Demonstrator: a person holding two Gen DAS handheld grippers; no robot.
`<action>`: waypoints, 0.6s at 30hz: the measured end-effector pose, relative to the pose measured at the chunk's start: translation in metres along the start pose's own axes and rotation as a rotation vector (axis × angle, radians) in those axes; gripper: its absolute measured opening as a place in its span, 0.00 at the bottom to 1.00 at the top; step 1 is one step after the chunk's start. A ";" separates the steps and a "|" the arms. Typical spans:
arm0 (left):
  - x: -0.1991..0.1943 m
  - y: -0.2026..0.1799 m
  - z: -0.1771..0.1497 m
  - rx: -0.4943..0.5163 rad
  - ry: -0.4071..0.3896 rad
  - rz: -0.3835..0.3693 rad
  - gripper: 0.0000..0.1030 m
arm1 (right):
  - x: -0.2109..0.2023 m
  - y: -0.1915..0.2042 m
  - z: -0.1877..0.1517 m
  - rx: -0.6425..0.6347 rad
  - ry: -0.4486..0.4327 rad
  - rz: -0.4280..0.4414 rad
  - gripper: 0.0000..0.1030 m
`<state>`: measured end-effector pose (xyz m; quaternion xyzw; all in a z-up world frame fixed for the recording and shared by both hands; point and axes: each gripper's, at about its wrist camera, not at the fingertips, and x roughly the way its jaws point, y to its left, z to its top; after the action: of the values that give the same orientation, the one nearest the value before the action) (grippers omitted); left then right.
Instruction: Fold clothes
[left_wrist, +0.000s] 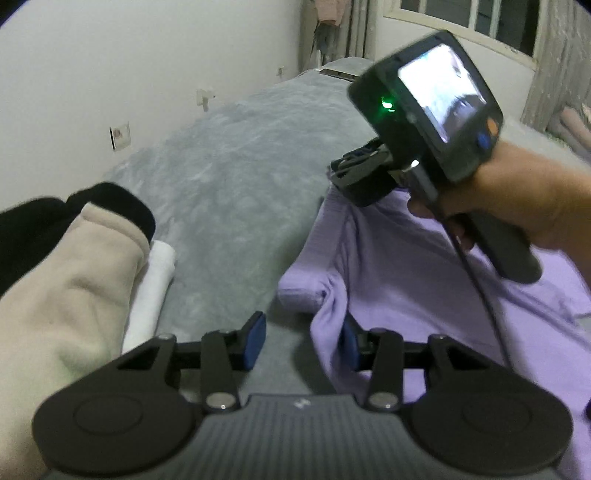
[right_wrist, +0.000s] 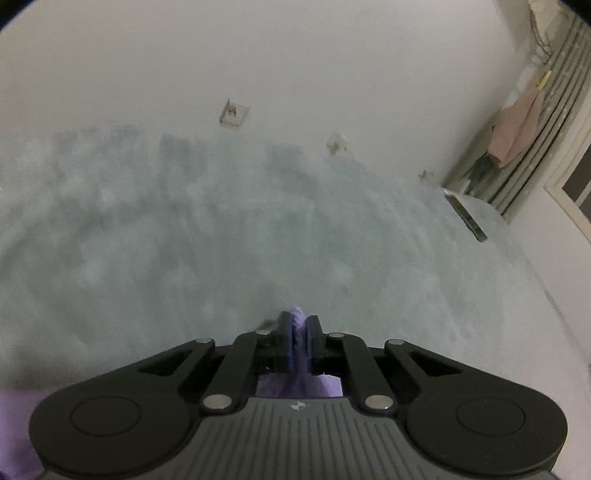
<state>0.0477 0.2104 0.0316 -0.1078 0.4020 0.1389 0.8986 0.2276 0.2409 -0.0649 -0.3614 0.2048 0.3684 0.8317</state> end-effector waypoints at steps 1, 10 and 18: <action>-0.002 0.006 0.003 -0.034 0.006 -0.021 0.42 | -0.001 -0.002 0.001 0.019 -0.007 -0.007 0.08; -0.014 0.038 0.014 -0.201 0.021 -0.099 0.45 | -0.096 -0.056 -0.004 0.330 -0.168 -0.079 0.29; -0.009 0.045 0.009 -0.254 0.065 -0.142 0.42 | -0.232 -0.069 -0.116 0.616 -0.033 -0.184 0.31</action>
<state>0.0336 0.2537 0.0409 -0.2531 0.4013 0.1212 0.8719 0.1218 0.0136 0.0315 -0.1038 0.2597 0.2180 0.9350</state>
